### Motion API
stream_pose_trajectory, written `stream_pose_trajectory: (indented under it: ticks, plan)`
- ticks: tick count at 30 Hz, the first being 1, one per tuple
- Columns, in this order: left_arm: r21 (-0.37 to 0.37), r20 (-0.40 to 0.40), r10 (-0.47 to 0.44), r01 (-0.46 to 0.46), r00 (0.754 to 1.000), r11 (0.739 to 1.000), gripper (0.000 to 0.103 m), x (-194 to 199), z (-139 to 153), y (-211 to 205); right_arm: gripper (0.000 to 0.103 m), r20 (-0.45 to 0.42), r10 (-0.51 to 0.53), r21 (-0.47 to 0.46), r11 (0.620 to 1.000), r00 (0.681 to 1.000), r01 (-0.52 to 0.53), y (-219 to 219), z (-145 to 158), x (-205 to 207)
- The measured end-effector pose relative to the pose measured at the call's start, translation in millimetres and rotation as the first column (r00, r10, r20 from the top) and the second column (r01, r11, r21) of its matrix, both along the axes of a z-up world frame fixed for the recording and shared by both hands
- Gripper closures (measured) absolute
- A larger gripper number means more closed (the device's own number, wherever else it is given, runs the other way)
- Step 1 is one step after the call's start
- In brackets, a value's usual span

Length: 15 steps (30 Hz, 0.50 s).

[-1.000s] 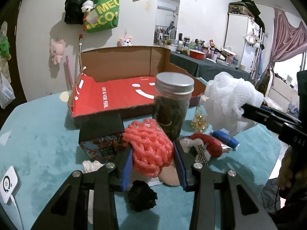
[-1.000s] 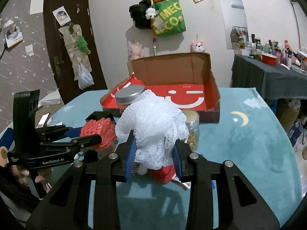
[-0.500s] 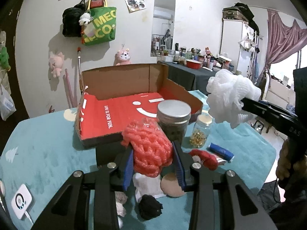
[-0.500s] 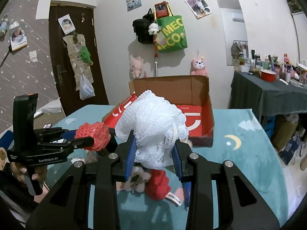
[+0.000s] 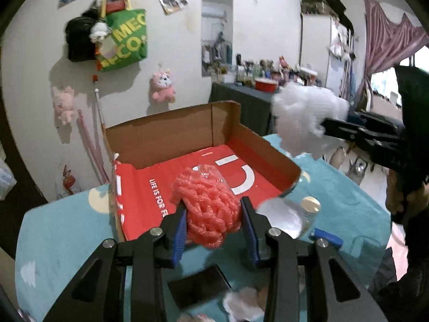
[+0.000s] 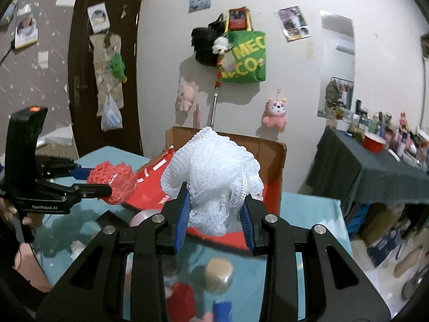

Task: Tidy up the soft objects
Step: 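Carry the red sponge and white puff into the cardboard box with both tools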

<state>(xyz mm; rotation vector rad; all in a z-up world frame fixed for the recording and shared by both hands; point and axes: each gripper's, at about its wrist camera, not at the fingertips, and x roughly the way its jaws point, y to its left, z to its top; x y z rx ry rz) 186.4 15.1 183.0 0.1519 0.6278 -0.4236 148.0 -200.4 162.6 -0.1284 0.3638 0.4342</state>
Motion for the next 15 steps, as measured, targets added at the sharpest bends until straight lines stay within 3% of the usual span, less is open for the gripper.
stream_pose_trajectory:
  ticks: [8, 15]
  plan:
    - [0.084, -0.093, 0.011, -0.003, 0.996, 0.996, 0.064, 93, -16, -6, 0.071, -0.158, 0.018, -0.112, 0.993, 0.987, -0.036, 35, -10, 113]
    - [0.113, -0.173, 0.016, 0.004, 0.985, 0.994, 0.064, 165, -48, -18, 0.071, -0.278, -0.029, -0.197, 0.980, 0.960, -0.027, 69, -47, 203]
